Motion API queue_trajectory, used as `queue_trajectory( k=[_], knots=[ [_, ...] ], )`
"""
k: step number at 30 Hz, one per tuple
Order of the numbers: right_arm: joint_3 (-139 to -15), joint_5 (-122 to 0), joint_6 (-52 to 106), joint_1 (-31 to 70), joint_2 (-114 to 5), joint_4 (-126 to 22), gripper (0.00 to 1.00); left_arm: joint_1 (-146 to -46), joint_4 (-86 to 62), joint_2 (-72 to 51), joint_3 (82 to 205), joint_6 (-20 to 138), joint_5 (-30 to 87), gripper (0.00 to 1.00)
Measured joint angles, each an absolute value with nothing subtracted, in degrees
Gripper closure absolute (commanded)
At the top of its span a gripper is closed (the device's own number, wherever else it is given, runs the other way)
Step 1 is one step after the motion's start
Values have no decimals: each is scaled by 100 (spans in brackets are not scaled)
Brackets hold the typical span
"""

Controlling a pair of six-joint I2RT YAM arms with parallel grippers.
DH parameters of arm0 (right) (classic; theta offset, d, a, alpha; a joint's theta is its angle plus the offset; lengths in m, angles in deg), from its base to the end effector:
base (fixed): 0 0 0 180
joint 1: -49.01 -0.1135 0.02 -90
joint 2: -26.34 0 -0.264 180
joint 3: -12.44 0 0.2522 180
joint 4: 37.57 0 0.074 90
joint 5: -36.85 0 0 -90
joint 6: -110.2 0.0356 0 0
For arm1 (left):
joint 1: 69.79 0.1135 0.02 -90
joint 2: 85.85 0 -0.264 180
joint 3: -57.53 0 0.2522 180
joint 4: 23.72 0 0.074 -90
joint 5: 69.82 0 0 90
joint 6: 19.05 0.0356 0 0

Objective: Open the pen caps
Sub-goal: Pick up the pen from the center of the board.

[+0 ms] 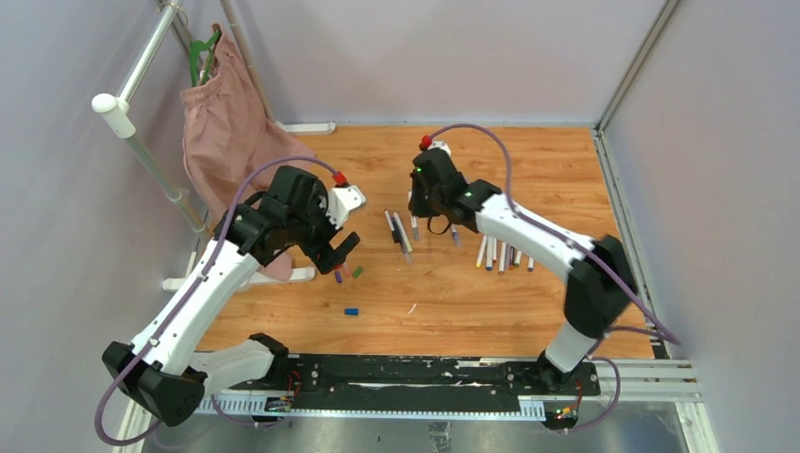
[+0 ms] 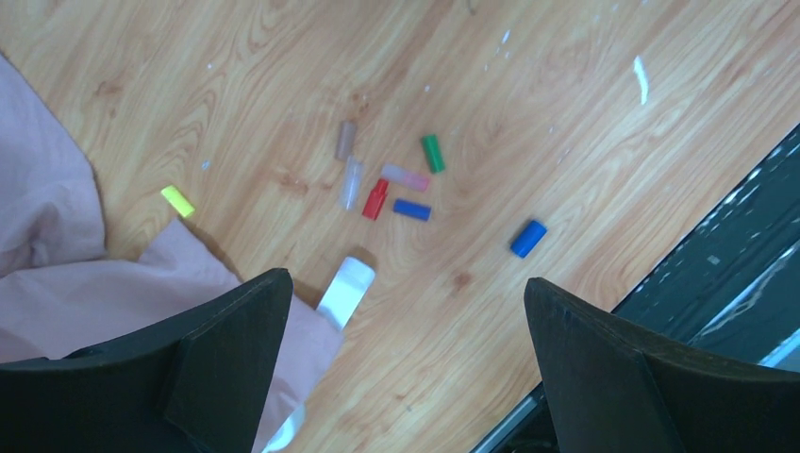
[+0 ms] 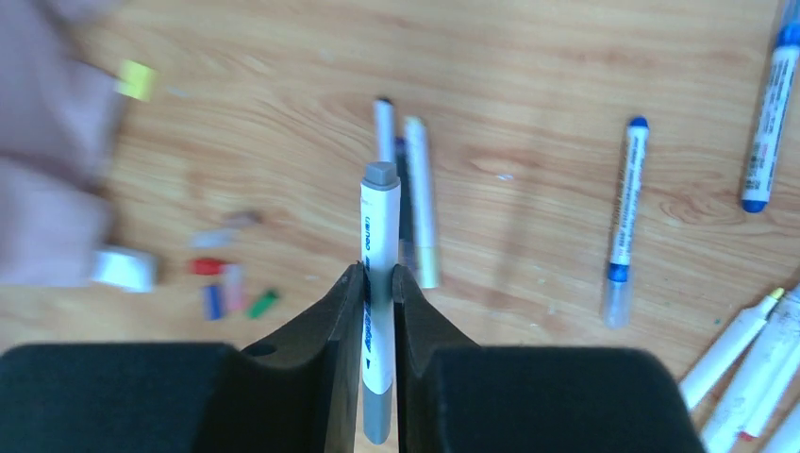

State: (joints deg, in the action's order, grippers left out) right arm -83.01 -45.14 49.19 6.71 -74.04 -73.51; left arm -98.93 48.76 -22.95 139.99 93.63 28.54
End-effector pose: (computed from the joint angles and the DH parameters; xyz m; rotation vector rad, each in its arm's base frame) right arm 0.3003 0.2665 0.2800 -0.1954 2.3163 0.4867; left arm 0.1750 -0.1035 0.3458 1.1449 2.2168 -0.2291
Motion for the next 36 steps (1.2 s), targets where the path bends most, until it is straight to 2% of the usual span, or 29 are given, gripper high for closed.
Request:
queue_trajectory(
  k=[6, 13, 25, 27, 30, 33, 36],
  knots=[
    [-7425, -4287, 5737, 181, -5561, -6035, 100, -9622, 4404, -2361, 14183, 8952, 3936, 0],
    [-7206, -3819, 6143, -575, -5273, -5364, 100, -9622, 4135, -2035, 14369, 8399, 5221, 0],
    [-7184, -3338, 6401, -1058, -5233, -4831, 100, -9620, 3834, -1902, 14332, 8095, 5669, 24],
    [-7184, -3308, 6406, -1113, -5233, -4789, 100, -9616, 3790, -1900, 14321, 8073, 5674, 32],
    [-7184, -3240, 6406, -1172, -5233, -4785, 100, -9616, 3744, -1900, 14292, 8058, 5665, 49],
    [-7184, -3174, 6401, -1194, -5229, -4780, 100, -9607, 3718, -1900, 14260, 8084, 5560, 69],
    [-7182, -3089, 6395, -1213, -5222, -4778, 100, -9592, 3716, -1900, 14242, 8084, 5424, 95]
  ],
)
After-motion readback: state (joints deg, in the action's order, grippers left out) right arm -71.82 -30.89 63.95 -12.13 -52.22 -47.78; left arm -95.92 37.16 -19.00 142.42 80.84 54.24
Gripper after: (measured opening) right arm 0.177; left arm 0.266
